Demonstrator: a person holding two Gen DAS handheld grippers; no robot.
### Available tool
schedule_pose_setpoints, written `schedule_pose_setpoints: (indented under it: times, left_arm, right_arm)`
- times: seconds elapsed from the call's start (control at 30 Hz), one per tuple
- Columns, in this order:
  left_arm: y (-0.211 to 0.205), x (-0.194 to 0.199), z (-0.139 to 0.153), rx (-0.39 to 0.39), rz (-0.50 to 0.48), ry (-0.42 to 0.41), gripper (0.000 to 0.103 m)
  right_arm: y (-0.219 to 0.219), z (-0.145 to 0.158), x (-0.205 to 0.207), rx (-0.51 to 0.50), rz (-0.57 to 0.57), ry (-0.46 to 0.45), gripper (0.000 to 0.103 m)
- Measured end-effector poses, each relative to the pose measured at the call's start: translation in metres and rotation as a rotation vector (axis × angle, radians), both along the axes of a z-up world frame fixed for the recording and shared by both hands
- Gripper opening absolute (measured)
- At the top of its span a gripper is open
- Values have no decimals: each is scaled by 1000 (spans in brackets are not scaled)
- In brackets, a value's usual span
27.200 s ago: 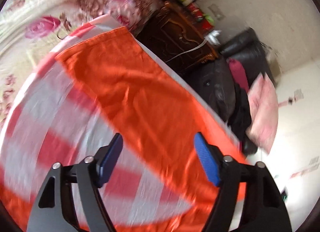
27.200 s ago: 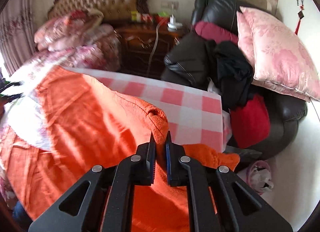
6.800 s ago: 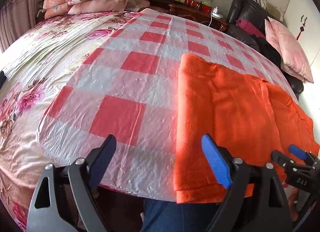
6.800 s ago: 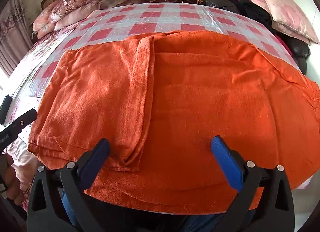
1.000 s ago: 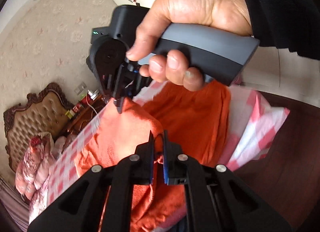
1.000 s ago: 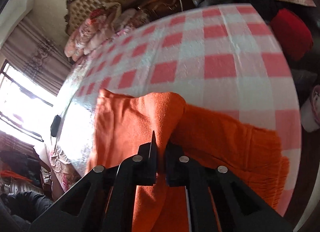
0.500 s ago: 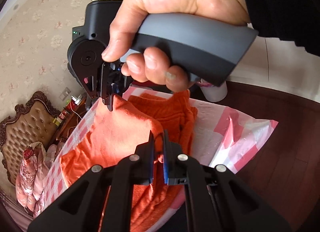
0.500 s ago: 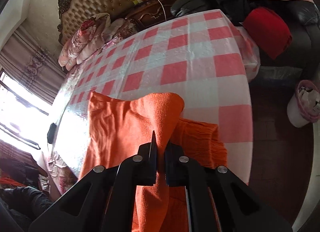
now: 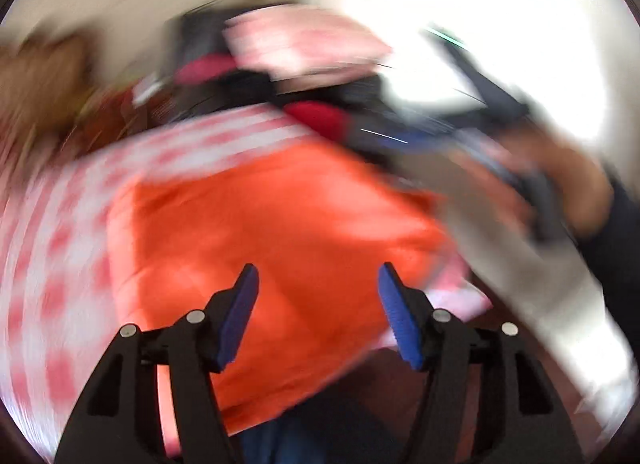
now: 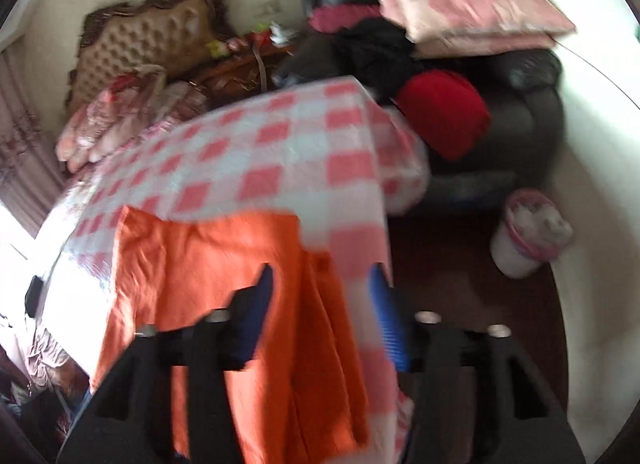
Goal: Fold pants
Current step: 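Fold the held pants over with both grippers and release onto the cloth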
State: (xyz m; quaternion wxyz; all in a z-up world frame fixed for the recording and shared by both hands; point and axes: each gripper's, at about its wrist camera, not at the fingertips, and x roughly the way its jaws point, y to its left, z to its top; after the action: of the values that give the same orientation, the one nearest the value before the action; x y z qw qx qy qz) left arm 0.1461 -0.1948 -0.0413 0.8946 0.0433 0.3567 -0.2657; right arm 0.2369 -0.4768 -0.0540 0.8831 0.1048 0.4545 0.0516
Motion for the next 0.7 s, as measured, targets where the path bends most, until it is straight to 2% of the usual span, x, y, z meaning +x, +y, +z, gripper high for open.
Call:
schedule_pose_setpoints:
  times: [0.07,0.17,0.3,0.37,0.4,0.43,0.5,0.6,0.7]
  left_arm:
    - [61,28,-7,-104,152,113,60]
    - [119,54,-32,-262,256,326,59]
    - [147,56,-62,-421,258,542,54]
    - [148,64,-73,-469,240,628,47]
    - [146,66,-75,-479,227,643,39]
    - [142,69,-78,-497,200,676,34]
    - [141,70,-83,-476,191,678,18]
    - [137,74,-81,-450,185,642,12]
    - [142,88,-75,-410,195,578,11]
  right_arm:
    - [2,-15,-8,19,-1,46,56]
    - [5,-28,-15,12,-18,76,57]
    - [12,-36,-21,63,-17,84,56]
    - [16,-38,-20,50,-18,90,49]
    - [17,-39,-20,51,-20,94,40]
    - [17,-39,-21,55,-30,94,38]
    - [17,-39,-23,62,-47,90,35]
    - [20,-39,-22,102,-63,81,28]
    - [27,-42,-14,134,-79,63,24]
